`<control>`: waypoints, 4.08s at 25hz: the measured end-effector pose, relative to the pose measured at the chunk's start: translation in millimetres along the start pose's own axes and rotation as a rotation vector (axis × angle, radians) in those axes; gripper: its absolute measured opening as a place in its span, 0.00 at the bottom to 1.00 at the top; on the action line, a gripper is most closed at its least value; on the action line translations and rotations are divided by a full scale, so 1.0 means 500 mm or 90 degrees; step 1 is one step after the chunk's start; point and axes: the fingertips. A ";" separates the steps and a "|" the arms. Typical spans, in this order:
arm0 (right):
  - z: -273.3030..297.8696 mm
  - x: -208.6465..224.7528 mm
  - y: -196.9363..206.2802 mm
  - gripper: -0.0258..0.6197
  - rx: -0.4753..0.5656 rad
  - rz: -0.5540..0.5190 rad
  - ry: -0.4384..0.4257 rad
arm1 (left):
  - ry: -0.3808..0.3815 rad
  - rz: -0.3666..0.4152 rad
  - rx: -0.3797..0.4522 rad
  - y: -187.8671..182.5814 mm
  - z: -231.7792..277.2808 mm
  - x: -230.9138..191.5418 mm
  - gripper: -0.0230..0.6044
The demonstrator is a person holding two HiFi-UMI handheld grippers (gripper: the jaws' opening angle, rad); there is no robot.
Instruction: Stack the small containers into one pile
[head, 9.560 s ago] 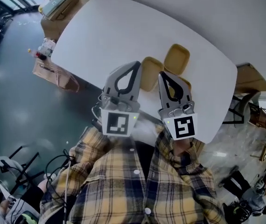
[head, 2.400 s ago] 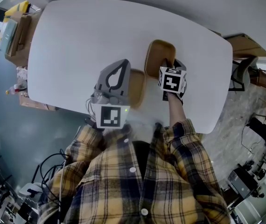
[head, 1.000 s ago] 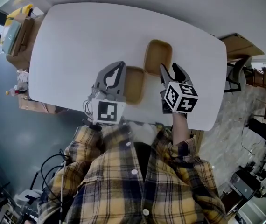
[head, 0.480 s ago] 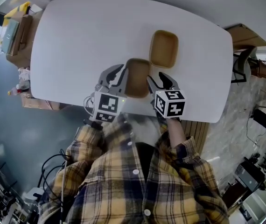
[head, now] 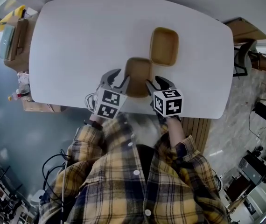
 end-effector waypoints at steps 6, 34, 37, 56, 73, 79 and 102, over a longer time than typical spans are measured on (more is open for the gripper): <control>0.015 -0.008 0.016 0.18 -0.020 0.004 0.002 | 0.029 0.002 -0.053 0.044 0.009 0.014 0.24; -0.033 -0.031 -0.087 0.11 0.065 -0.012 -0.041 | 0.003 -0.066 -0.034 -0.047 -0.021 -0.010 0.13; -0.049 -0.033 -0.113 0.11 0.081 -0.022 -0.048 | -0.009 -0.070 -0.012 -0.079 -0.035 -0.012 0.13; -0.203 0.078 -0.263 0.09 0.224 -0.028 -0.001 | 0.016 -0.028 0.095 -0.316 -0.018 0.058 0.12; -0.149 0.196 -0.285 0.09 0.198 0.000 0.026 | 0.013 -0.010 0.028 -0.331 0.123 0.060 0.12; -0.117 0.205 -0.261 0.09 0.168 0.018 0.028 | 0.018 -0.020 -0.009 -0.306 0.147 0.053 0.12; -0.056 0.242 -0.214 0.17 0.027 -0.110 0.149 | -0.011 0.050 -0.071 -0.263 0.203 0.054 0.13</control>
Point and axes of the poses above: the fingertips, and each gripper's own axes: z forward along the fingers, x to its right, y out of its underside, and after that the axes turned 12 degrees about -y, right-handed
